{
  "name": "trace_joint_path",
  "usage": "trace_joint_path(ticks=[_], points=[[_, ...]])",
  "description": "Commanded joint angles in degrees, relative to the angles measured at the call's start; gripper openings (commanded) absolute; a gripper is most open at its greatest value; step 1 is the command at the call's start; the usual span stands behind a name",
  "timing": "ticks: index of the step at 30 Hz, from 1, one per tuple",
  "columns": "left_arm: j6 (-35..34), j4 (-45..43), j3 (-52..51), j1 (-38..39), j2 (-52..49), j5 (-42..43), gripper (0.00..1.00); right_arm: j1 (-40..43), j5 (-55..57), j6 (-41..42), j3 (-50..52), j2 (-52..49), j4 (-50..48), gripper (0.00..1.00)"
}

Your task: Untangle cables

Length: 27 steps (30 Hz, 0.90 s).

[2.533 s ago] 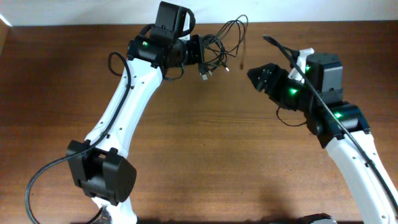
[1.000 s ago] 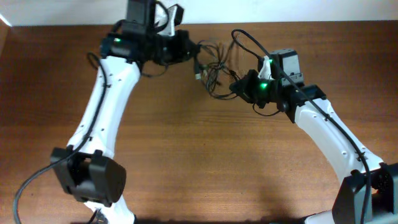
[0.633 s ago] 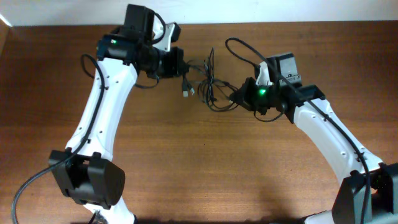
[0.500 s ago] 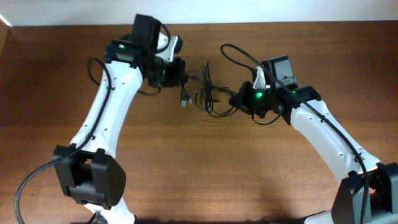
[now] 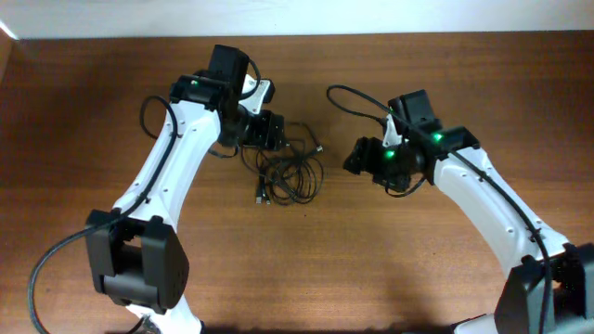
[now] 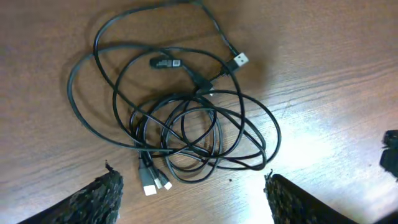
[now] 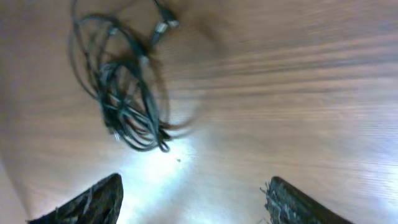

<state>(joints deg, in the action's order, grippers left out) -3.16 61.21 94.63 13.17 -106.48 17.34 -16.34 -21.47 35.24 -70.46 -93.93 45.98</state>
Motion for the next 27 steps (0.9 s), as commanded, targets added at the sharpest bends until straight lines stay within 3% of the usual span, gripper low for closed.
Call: trace_joint_path(ticks=[1,3,8,13,15,21,27], points=[[8.6,-0.2,4.4,-0.2,3.3,3.7,0.75,2.3,4.4,-6.6,-6.7,2.1,4.9,0.75],[12.7,0.3,3.8,-0.2,2.6,3.9,0.65,4.7,4.4,-10.0,-10.4,2.5,9.9,0.75],[21.0,-0.1,1.0,0.0,-2.4,13.1,0.61,7.5,5.2,-11.1,-10.8,2.4,11.8,0.76],[21.0,0.0,1.0,1.9,-11.5,10.7,0.32,7.4,5.7,-11.4,-10.8,2.3,12.2,0.81],[21.0,0.6,1.0,1.9,-13.4,10.7,0.27,7.4,5.7,-12.0,-10.7,1.9,12.4,0.82],[21.0,1.1,1.0,2.4,-16.0,11.4,0.25,7.4,7.2,-12.6,-10.5,1.5,13.2,0.85],[23.7,4.0,1.0,2.8,-16.0,14.0,0.36,7.4,7.2,-12.6,-10.5,1.5,13.6,0.85]])
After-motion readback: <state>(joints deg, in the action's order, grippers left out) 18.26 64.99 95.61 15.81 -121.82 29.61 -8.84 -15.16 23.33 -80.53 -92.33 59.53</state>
